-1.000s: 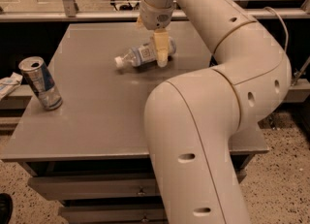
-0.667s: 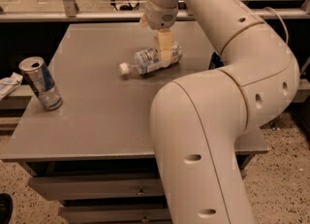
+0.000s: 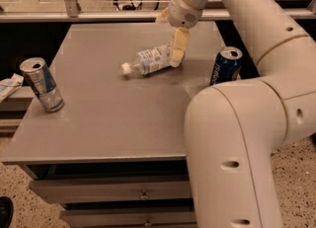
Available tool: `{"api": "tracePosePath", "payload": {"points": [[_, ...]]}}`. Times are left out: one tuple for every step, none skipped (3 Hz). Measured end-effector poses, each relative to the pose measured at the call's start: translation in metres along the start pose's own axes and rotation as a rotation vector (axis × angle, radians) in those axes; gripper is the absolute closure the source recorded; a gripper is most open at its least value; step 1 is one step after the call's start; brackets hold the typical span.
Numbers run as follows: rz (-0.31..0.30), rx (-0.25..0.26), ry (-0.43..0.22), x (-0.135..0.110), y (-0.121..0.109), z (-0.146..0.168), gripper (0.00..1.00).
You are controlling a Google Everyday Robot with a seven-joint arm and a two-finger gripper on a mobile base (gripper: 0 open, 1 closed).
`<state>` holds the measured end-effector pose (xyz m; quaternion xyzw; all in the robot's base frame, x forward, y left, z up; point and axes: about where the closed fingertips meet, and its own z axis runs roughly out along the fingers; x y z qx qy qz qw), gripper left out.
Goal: Knock blue plastic bottle over
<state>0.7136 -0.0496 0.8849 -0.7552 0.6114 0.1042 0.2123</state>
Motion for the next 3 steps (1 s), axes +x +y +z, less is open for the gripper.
{"api": "tracePosePath", "payload": {"points": [[0.169,0.125,-0.141,0.023,-0.005,-0.035,0.0],[0.316,0.266,-0.204,0.057,-0.012,-0.075,0.0],[0.456,0.411,-0.274,0.091,-0.019,-0.113,0.0]]}}
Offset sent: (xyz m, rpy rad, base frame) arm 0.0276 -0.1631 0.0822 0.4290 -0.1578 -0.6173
